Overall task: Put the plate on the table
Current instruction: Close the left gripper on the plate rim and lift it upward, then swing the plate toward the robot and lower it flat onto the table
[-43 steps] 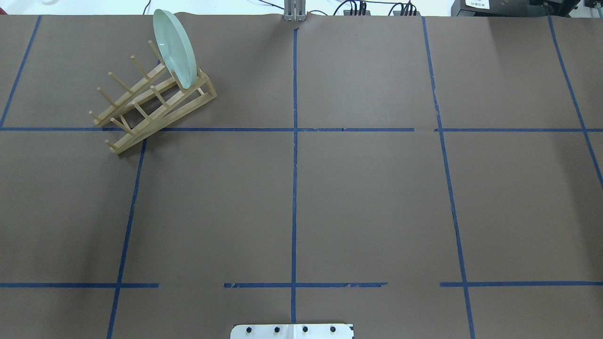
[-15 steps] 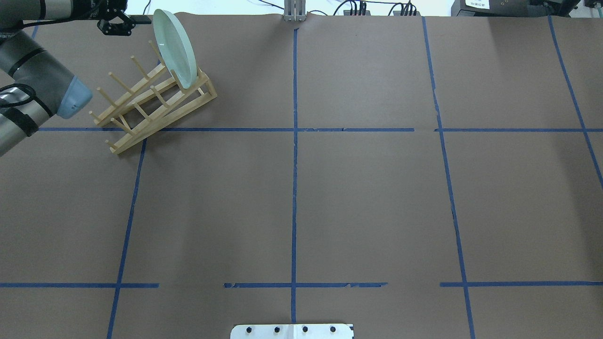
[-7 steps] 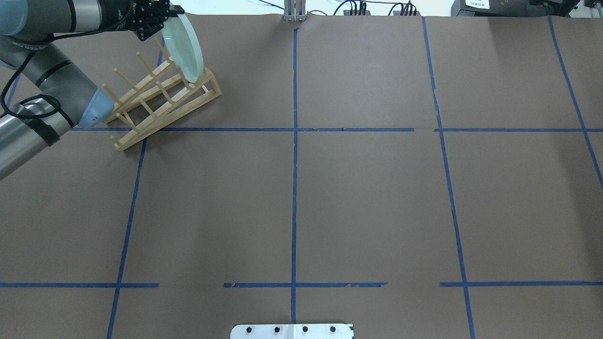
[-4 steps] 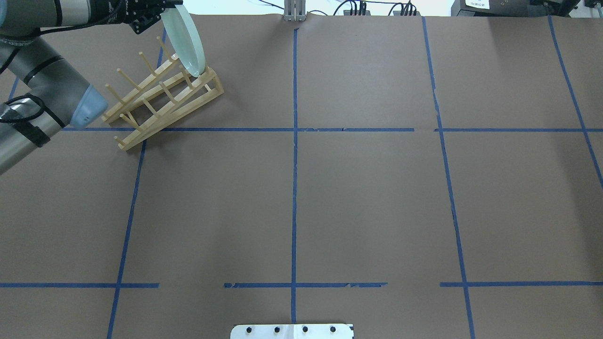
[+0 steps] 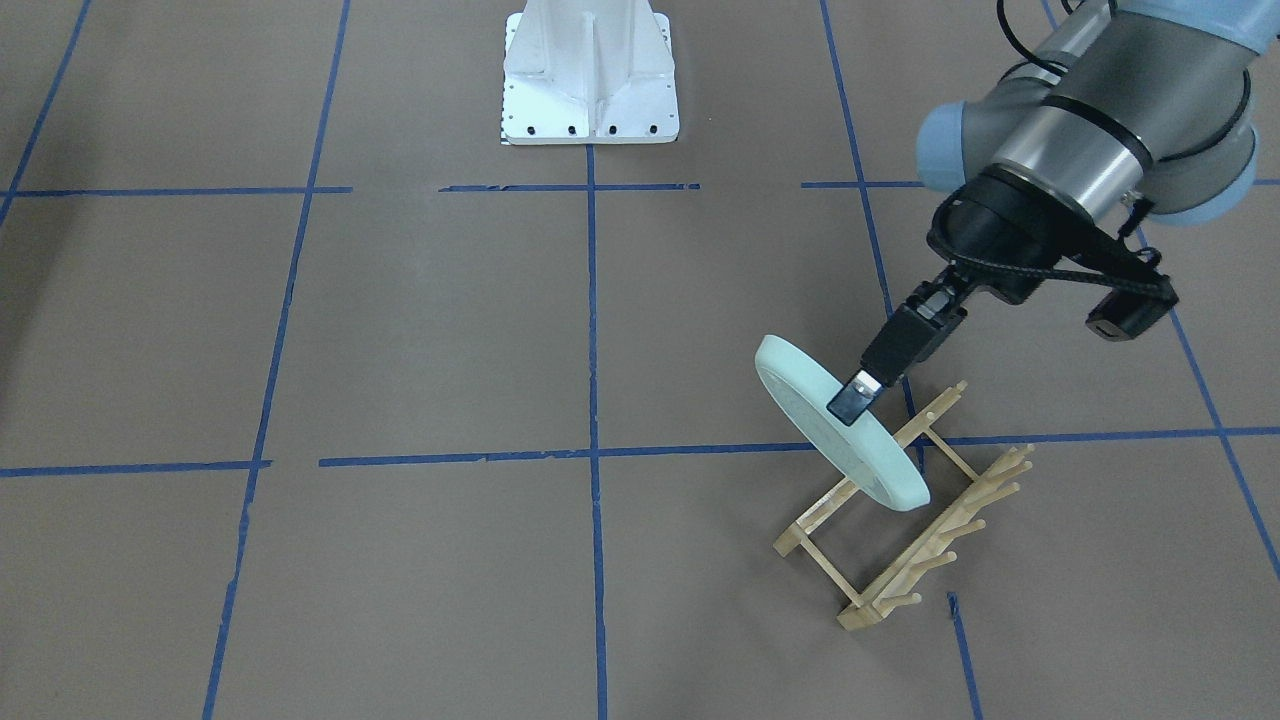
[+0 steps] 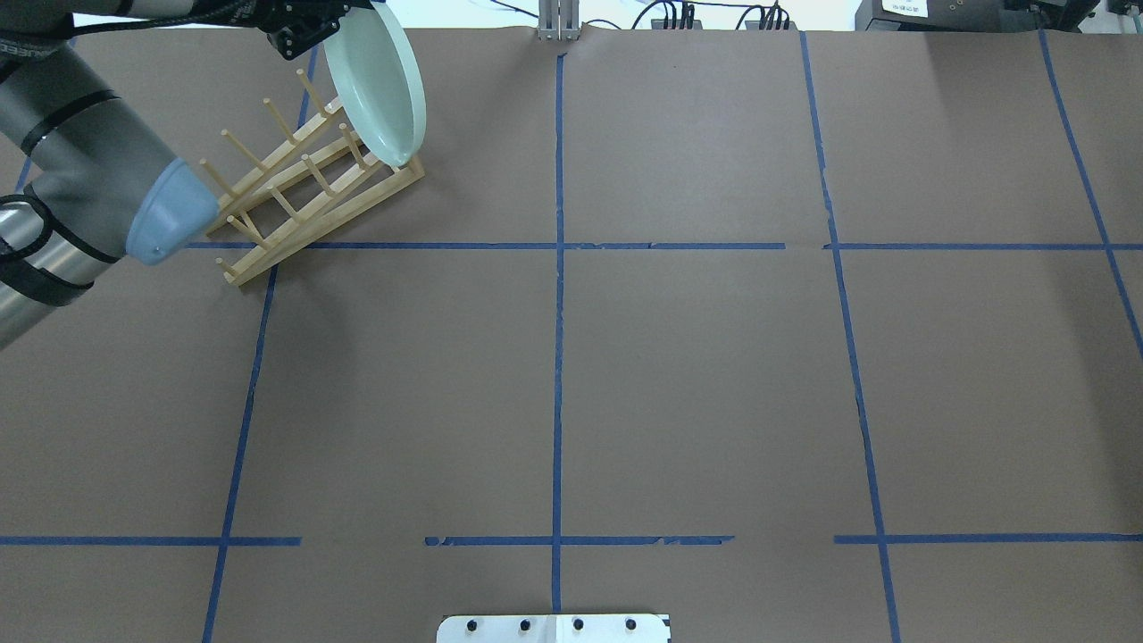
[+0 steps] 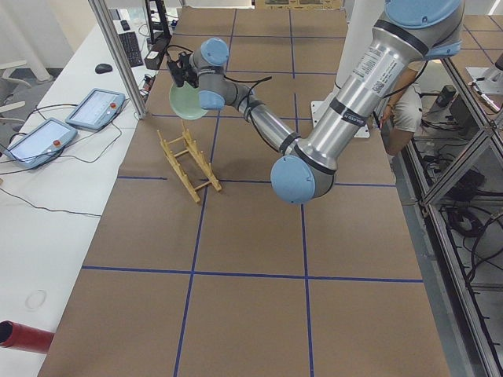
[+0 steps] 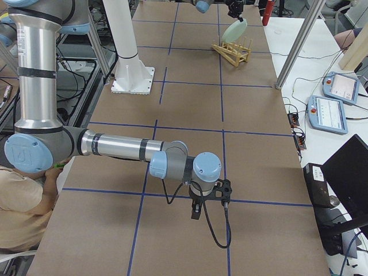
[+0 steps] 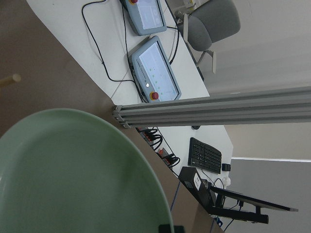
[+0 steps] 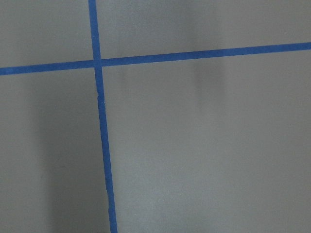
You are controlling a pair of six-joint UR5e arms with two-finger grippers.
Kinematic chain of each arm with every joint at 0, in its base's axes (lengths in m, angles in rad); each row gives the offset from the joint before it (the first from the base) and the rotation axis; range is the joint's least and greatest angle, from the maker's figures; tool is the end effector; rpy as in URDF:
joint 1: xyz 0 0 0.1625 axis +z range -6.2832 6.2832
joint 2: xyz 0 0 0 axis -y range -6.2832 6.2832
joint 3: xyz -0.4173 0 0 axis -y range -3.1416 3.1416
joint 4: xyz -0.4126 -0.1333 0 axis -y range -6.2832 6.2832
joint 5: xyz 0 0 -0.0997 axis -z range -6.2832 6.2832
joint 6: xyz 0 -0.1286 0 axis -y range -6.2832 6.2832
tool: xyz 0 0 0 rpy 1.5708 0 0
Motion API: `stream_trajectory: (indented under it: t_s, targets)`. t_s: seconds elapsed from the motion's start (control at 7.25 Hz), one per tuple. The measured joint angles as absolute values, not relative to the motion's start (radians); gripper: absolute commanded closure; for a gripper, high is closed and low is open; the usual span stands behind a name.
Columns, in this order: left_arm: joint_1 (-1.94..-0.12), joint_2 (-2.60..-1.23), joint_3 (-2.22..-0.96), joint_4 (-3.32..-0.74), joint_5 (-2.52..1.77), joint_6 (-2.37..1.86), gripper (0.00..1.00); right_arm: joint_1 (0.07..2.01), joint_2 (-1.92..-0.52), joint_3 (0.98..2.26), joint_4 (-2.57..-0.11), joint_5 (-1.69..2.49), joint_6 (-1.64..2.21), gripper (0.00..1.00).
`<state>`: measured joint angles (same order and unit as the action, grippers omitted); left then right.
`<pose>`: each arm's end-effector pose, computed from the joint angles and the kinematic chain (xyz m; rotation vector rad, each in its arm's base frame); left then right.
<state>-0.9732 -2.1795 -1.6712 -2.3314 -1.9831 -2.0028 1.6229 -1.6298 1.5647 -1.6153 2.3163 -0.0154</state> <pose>0.3145 -0.6074 0.1489 0.0663 1.5333 -0.8305 0.0708 -0.4728 0.7107 -0.0793 -0.7480 0.0758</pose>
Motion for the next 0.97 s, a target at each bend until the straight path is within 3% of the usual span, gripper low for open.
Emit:
stream_trajectory:
  t_s: [0.55, 0.97]
  targets:
    - [-0.751, -2.308, -1.705, -1.667, -1.957, -1.816, 1.00, 1.623, -1.630, 1.565, -1.615, 2.316, -0.015, 0.00]
    - [-0.586, -2.335, -1.646, -1.355, -1.937, -1.749, 1.00, 1.623, -1.631, 1.565, -1.615, 2.316, -0.015, 0.00]
